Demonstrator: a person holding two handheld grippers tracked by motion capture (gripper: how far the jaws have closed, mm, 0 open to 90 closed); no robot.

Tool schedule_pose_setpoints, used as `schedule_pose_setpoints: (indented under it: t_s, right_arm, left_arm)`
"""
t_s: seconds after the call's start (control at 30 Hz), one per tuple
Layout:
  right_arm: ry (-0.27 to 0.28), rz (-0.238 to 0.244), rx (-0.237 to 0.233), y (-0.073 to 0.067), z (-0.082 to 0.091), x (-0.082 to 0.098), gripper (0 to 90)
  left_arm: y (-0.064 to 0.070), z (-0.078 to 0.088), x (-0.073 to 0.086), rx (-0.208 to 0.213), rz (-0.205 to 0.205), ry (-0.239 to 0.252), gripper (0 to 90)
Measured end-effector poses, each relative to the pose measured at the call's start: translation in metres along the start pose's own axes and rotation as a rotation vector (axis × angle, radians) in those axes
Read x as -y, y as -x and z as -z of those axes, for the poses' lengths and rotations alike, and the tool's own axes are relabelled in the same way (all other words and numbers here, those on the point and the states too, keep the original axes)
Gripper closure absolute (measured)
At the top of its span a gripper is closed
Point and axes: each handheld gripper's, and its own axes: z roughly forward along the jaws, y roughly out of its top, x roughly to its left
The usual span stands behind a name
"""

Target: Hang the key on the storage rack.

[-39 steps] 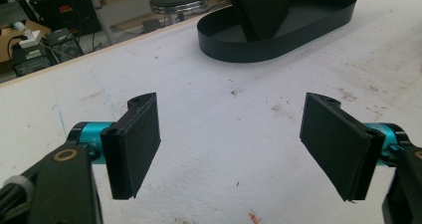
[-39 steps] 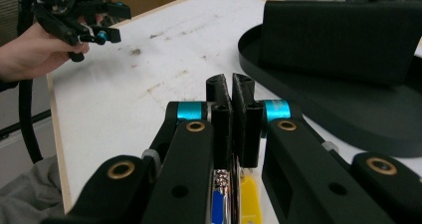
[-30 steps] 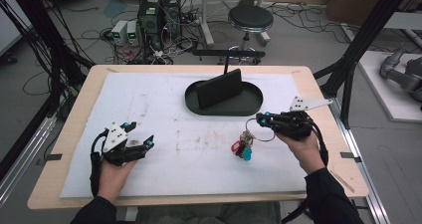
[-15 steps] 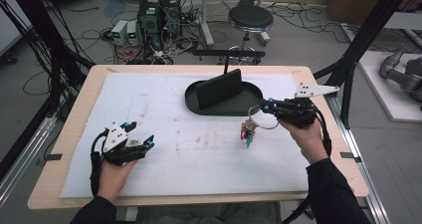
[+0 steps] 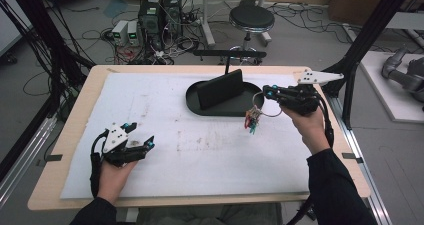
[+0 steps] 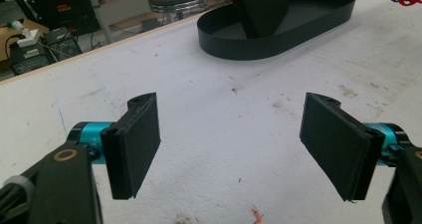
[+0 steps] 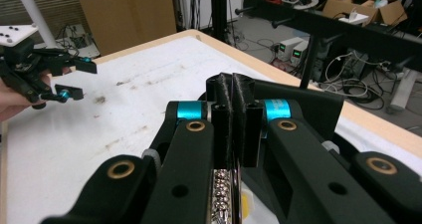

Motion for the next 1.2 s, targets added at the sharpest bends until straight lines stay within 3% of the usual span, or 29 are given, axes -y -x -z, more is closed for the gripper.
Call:
schedule_pose_setpoints:
  t_s: [0.67,1.2]
  right_arm:
    - [0.033,0.011,0.053,0.025,-0.013,-0.025,87.7]
    - [0.026,0.005,0.104,0.047,-0.038,-0.036,87.7]
  left_arm:
    - [-0.002,0.003,0.001,-0.009,0.004,0.005,23.8]
    - [-0.003,0.005,0.002,-0.015,0.006,0.007,23.8]
